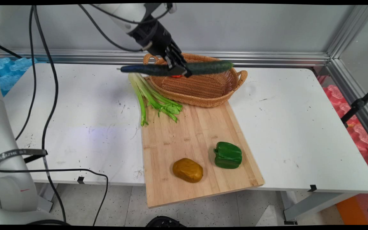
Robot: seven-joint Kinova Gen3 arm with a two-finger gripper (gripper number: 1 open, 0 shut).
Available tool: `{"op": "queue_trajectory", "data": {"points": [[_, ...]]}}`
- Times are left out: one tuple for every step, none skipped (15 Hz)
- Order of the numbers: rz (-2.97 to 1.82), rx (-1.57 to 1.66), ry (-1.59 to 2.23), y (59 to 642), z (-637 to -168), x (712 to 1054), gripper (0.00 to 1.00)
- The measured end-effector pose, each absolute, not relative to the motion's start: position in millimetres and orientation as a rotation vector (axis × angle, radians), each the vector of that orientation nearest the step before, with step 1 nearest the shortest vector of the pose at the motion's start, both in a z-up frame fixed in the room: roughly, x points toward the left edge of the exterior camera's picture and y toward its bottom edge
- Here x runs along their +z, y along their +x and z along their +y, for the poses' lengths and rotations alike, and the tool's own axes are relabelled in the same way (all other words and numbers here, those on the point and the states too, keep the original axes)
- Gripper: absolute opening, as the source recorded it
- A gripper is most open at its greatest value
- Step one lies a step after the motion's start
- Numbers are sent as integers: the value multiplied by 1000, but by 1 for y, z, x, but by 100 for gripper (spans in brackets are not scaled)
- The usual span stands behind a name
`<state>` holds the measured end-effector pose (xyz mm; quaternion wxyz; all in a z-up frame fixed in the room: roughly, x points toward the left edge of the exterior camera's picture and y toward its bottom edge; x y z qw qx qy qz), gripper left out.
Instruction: Place the picked object on the cutting board
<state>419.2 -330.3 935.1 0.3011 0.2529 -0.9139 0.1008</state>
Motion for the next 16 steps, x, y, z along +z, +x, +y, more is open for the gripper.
{"op": "queue_trajectory", "data": {"points": [[-2424, 260, 675, 416, -326, 931, 0], [-2425, 254, 677, 413, -323, 928, 0], [-2426, 245, 678, 410, -319, 923, 0], [-2427, 240, 679, 407, -316, 919, 0], [-2429, 232, 681, 404, -313, 913, 0], [-2433, 223, 682, 399, -309, 905, 0], [-2436, 214, 684, 395, -306, 897, 0], [-2438, 207, 685, 391, -303, 890, 0], [-2442, 196, 687, 386, -301, 880, 0], [-2445, 188, 688, 383, -298, 873, 0], [-2449, 178, 687, 378, -296, 865, 0], [-2452, 168, 685, 375, -294, 858, 0], [-2455, 157, 683, 371, -292, 849, 0], [-2459, 147, 682, 367, -291, 841, 0], [-2463, 139, 682, 365, -289, 834, 0], [-2464, 134, 683, 363, -288, 830, 0]]}}
